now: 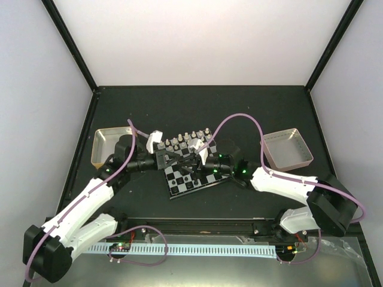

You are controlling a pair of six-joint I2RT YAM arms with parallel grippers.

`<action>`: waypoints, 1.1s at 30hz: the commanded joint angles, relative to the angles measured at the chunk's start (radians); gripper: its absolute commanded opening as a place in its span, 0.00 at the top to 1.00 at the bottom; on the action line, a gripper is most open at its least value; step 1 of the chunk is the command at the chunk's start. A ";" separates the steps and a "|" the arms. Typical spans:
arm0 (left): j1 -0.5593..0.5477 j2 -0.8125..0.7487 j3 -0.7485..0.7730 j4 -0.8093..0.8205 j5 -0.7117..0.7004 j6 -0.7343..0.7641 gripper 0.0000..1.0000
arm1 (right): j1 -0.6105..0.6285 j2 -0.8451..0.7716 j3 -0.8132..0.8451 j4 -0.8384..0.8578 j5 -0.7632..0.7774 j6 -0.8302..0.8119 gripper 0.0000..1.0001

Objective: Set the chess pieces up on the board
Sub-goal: Place the chess piece on the chessboard.

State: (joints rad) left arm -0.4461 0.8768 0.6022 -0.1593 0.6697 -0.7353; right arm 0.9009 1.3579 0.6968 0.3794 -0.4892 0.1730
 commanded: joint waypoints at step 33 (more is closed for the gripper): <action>-0.503 0.289 0.223 -0.086 -0.710 0.373 0.98 | -0.225 -0.289 -0.154 -0.517 0.791 0.753 0.27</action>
State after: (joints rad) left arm -0.8825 1.0901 0.7635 -0.2829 0.0544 -0.4313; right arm 0.7090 1.0851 0.5808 -0.0692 0.2600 0.8097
